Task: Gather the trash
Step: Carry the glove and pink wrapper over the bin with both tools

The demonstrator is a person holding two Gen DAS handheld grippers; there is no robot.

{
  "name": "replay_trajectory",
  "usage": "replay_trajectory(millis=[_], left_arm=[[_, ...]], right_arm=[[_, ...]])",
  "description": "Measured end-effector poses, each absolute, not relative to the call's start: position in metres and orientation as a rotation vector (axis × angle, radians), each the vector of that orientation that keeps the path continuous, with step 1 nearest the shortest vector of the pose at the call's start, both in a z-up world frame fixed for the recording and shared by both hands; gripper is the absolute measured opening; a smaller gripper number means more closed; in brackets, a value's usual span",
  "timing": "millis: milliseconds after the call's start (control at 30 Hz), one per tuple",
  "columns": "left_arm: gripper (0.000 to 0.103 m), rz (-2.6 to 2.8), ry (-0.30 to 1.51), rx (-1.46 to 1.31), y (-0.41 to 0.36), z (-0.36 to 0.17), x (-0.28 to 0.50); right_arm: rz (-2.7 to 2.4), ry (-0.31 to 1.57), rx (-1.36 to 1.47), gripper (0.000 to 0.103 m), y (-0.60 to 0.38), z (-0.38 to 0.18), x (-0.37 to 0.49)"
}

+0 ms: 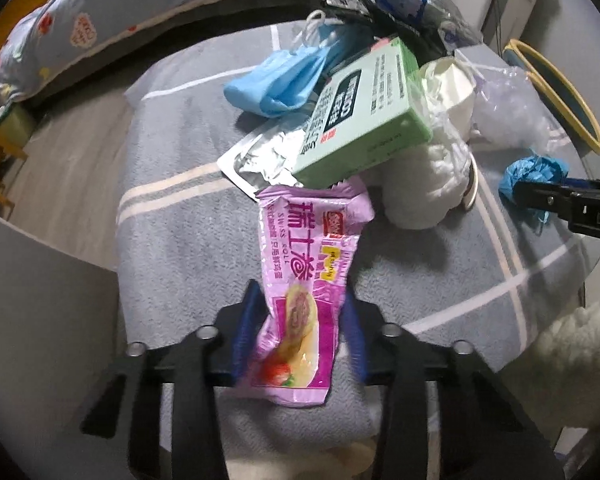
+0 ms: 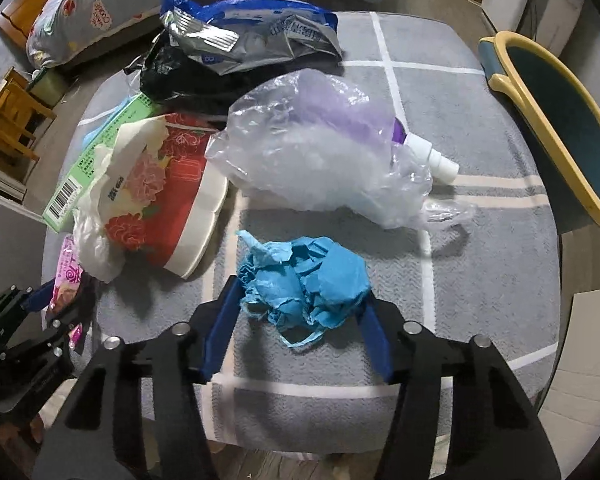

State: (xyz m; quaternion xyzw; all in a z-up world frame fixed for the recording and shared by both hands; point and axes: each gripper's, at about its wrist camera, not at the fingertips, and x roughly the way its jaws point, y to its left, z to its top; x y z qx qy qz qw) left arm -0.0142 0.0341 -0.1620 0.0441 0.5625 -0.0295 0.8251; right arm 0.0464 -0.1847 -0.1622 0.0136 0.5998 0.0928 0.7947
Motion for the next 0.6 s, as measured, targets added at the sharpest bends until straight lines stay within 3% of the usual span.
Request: replay_trajectory(millis=[267,600], left_arm=[[0.019,-0.026,1.072,0.052,0.036,-0.13,-0.02],[0.019,-0.069,0.865,0.05,0.017,-0.07,-0.021]], right_arm=[[0.188,1.258,0.101,0.049,-0.194,-0.143,0.042],[0.177,1.145,0.119,0.048,-0.22,-0.082,0.035]])
